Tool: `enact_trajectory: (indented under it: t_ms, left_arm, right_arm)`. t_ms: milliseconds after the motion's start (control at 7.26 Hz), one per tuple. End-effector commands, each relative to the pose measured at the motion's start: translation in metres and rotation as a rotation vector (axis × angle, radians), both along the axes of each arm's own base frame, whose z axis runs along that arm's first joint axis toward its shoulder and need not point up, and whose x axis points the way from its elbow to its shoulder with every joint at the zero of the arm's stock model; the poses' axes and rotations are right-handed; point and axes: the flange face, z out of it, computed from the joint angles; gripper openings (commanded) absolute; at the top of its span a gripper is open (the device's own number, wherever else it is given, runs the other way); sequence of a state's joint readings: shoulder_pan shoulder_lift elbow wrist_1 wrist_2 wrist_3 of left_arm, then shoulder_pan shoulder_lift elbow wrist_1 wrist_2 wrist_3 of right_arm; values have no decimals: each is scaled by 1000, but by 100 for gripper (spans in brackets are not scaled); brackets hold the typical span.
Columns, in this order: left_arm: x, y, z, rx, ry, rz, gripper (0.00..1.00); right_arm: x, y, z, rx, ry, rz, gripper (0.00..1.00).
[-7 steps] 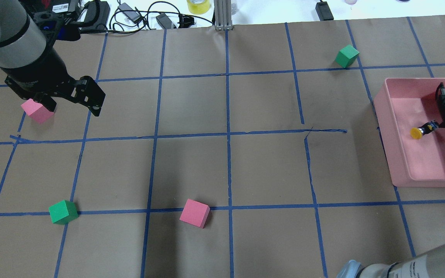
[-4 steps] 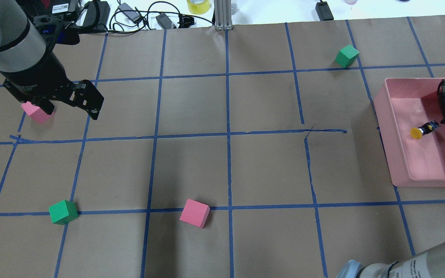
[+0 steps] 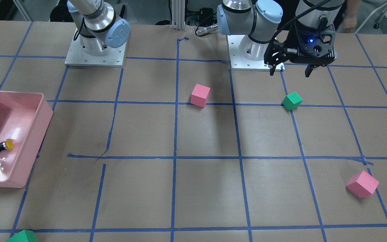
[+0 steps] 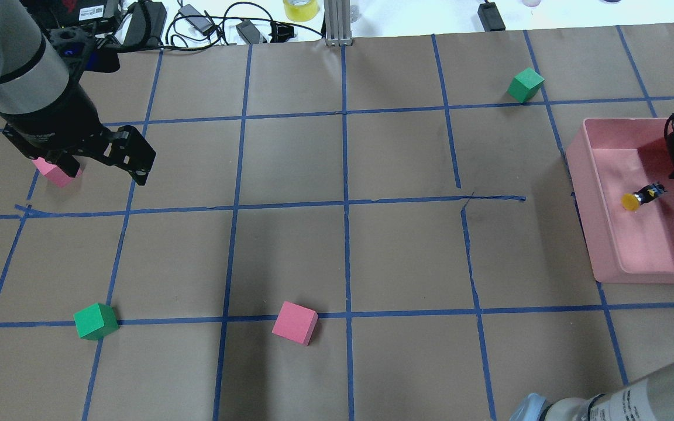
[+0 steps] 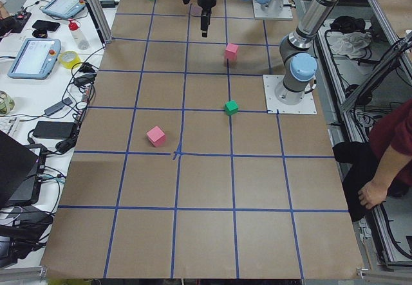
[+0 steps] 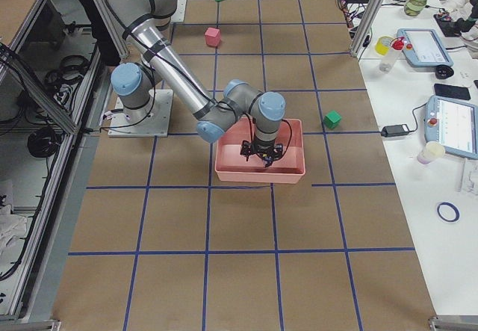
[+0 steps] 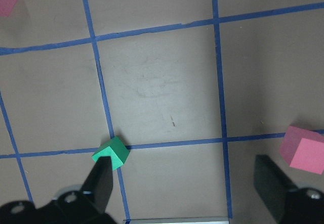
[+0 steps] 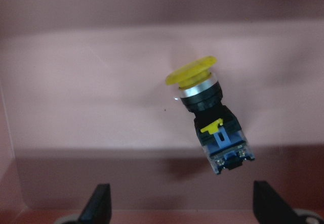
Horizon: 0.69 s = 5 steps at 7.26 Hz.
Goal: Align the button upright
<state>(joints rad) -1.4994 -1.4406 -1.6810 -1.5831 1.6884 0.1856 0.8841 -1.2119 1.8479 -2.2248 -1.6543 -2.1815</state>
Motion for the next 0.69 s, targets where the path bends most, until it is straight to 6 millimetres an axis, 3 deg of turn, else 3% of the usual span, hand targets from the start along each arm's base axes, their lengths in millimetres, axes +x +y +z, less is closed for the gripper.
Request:
enact_trajectory:
  t_ms: [0,551]
  left_arm:
    - [1,0,0,-1,-13,-1,100]
    - [1,0,0,-1,-13,-1,100]
  right_arm:
    - [-3,-2,-1,-3,-9,50,100]
    - [-10,3,-4,-6,-24,58,100]
